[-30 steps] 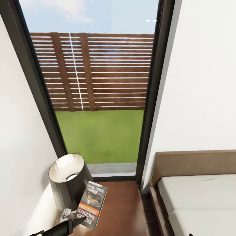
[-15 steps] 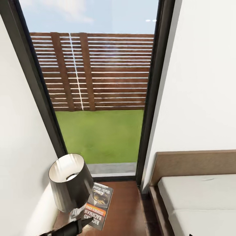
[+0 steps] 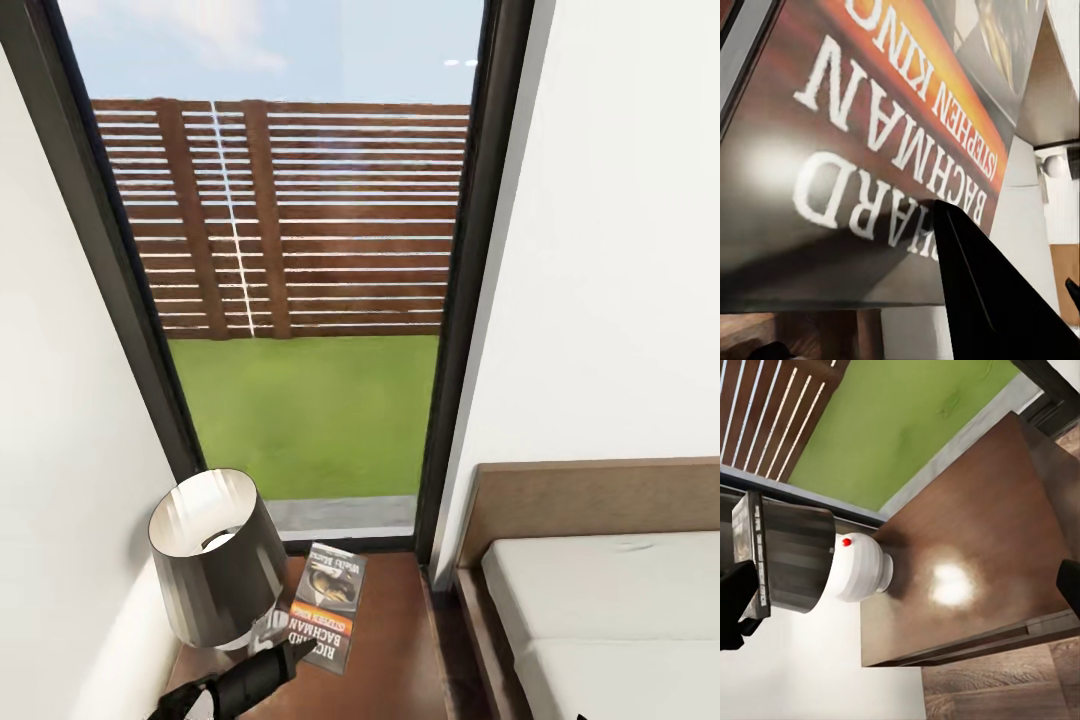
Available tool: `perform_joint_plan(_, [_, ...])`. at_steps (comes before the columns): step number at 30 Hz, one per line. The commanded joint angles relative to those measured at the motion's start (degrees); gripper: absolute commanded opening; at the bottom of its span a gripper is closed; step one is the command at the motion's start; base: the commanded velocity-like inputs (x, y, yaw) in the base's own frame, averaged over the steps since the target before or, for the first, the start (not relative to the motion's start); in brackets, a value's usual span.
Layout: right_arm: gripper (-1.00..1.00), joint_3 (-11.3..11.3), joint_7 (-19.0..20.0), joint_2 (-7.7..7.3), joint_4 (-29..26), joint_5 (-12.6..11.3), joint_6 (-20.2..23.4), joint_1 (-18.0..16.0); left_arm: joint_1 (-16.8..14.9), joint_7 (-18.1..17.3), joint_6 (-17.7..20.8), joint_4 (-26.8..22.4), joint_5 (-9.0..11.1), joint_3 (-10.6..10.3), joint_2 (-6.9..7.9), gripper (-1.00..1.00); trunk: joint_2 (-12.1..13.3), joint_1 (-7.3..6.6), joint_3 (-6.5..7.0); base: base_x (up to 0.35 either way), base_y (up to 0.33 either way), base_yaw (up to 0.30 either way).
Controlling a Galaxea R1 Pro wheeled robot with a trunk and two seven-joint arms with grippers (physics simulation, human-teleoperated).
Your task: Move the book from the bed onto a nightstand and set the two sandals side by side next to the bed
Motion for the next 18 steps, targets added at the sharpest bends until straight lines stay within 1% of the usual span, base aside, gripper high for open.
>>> perform_joint_plan(1, [1.00,-0.06,0.20,0.00,0.02,-0.28,0.60,-0.05,-0.12,0.06,0.82,-0.41,0.44,-0.29,0.06,-1.00,-0.12,0.04,-0.13,0.000,0.000,0.000])
perform_joint_plan(4, [1.00,-0.05,0.30,0.00,0.00,-0.27,0.60,-0.04,-0.24,0.14,1.31,-0.79,0.42,-0.20,0.33,-1.00,-0.12,0.04,-0.13,0.000,0.000,0.000])
perform_joint_plan(10, [1.00,-0.10,0.87,-0.09,-0.72,-0.30,1.30,-0.05,-0.27,0.41,1.24,-0.58,0.36,-0.20,0.31,-1.00,-0.12,0.04,-0.13,0.000,0.000,0.000])
perform_joint_plan(13, [1.00,-0.32,0.98,-0.32,-2.51,-0.34,2.60,-0.04,-0.28,0.47,1.17,-0.54,0.35,-0.22,0.31,-1.00,-0.12,0.04,-0.13,0.000,0.000,0.000])
perform_joint_plan(15, [1.00,-0.50,0.85,-0.94,-9.22,-0.32,8.87,-0.05,-0.28,0.50,1.05,-0.53,0.34,-0.27,0.30,-1.00,-0.12,0.04,-0.13,0.000,0.000,0.000])
perform_joint_plan(16, [1.00,-0.53,0.79,-1.02,-10.99,-0.31,10.66,-0.05,-0.28,0.49,1.03,-0.53,0.34,-0.27,0.30,-1.00,-0.12,0.04,-0.13,0.000,0.000,0.000])
perform_joint_plan(17, [1.00,-0.56,0.69,-1.14,-14.83,-0.30,14.22,-0.07,-0.28,0.47,1.01,-0.54,0.35,-0.31,0.30,-1.00,-0.12,0.04,-0.13,0.000,0.000,0.000])
perform_joint_plan(18, [1.00,-0.58,0.64,-1.20,-16.82,-0.29,15.82,-0.08,-0.28,0.46,1.00,-0.54,0.35,-0.32,0.30,-1.00,-0.12,0.04,-0.13,0.000,0.000,0.000])
